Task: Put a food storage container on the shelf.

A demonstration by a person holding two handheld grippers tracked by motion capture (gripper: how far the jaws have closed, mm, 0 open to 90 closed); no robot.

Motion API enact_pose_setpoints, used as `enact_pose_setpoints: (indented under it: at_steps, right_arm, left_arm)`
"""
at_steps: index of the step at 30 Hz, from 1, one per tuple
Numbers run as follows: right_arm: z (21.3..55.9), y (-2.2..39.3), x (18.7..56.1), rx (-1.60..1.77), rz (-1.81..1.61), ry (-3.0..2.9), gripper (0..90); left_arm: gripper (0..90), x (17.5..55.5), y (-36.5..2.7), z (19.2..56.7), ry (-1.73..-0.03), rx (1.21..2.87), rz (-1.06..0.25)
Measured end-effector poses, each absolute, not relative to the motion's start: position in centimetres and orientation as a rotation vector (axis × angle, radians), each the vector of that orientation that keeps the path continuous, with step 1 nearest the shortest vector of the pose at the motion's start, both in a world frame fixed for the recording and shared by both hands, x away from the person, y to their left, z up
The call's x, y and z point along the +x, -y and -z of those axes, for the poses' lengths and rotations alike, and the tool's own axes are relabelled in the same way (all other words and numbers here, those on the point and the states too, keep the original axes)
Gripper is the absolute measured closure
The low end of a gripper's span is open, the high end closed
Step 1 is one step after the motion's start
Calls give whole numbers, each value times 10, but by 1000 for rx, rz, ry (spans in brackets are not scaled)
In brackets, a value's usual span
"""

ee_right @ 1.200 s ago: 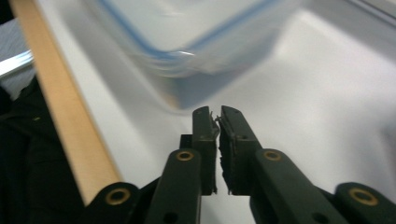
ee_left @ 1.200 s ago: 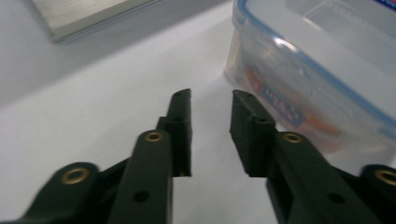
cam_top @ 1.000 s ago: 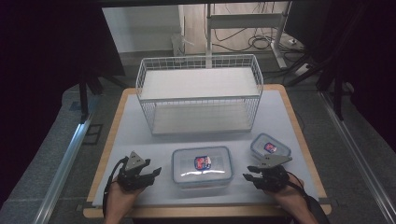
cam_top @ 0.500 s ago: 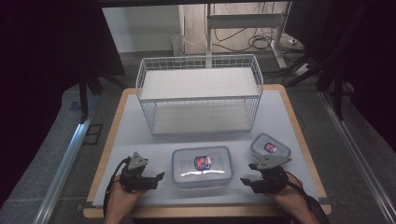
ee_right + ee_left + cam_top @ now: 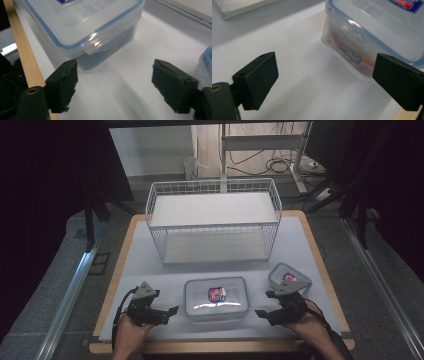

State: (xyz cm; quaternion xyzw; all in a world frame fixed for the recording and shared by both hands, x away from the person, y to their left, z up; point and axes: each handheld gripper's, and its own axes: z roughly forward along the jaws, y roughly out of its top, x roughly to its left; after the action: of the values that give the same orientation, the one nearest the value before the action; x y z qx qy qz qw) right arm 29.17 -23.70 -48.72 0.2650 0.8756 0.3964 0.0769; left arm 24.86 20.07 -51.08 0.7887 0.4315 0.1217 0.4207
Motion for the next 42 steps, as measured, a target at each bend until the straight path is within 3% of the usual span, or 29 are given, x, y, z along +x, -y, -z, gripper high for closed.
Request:
enact_pose_setpoints:
  at_steps: [6,31,36,42]
  right_arm:
    - [481,232,300,865,-1267,-2684,119]
    - [494,185,326,921,-1268,-2879,4]
    - [495,186,329,956,-1297,-2881,17]
    - [494,191,330,1004,-1330,-2842,116]
  left_arm:
    - [47,249,-196,503,-1058,1966,-269]
    - [36,276,-154,515,-1018,1959,91]
    - [29,278,-154,516,-1035,1954,127]
    - [70,277,-153,514,-1048,1957,143]
